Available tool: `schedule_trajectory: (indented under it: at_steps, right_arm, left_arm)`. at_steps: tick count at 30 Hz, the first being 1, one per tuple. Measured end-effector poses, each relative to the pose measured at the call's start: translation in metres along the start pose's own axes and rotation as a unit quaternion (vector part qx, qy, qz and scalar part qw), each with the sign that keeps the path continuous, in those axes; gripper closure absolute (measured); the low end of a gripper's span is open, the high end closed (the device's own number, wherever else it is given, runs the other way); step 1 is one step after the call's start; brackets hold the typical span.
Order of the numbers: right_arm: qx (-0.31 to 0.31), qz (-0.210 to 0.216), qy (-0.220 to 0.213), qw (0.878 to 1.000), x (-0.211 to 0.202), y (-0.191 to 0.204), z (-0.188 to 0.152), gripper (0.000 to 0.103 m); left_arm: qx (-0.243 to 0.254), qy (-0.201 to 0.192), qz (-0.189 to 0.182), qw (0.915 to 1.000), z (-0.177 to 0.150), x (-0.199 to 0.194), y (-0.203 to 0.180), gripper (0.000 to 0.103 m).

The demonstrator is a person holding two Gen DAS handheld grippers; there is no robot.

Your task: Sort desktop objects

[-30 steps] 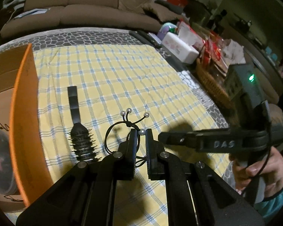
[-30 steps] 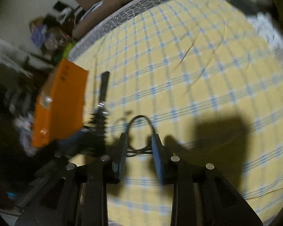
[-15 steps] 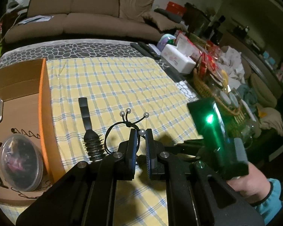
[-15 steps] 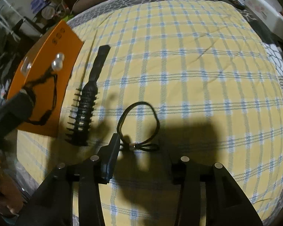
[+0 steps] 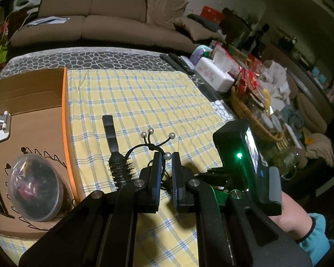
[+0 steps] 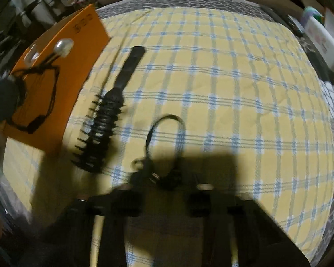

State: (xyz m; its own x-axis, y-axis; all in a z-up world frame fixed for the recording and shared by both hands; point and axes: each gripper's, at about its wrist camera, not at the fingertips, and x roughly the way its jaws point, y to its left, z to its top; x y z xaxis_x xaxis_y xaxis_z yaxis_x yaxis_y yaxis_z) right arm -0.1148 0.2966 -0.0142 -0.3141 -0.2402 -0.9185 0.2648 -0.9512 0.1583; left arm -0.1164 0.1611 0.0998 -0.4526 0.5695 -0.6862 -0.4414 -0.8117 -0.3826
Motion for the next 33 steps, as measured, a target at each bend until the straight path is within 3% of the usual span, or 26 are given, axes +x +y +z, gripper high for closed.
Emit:
schedule_trajectory:
  at_steps: [2,7,14,22,33]
  right_arm:
    - [-0.002,0.006,0.003,1.000,0.001,0.003,0.001,0.100]
    - [0.019,0.060,-0.004,0.998,-0.009,0.005,0.008,0.100]
    - [0.042,0.071,-0.043,0.996,-0.044,0.000,0.016,0.100]
    - [0.058,0.070,-0.051,0.994,-0.051,0.001,0.025,0.100]
    - [0.039,0.113,-0.105,0.987,-0.096,0.056,0.058,0.100]
  left_arm:
    - [-0.001,-0.001,0.001,1.0000,-0.001,-0.002,0.000,0.095]
    - [-0.001,-0.005,0.004,1.0000,0.000,-0.010,0.003,0.095]
    - [-0.008,-0.017,0.010,0.9998,0.002,-0.027,0.011,0.095]
    - [-0.017,-0.033,0.018,0.9992,0.005,-0.050,0.024,0.095]
    - [-0.053,-0.064,0.058,0.9949,0.007,-0.109,0.084,0.095]
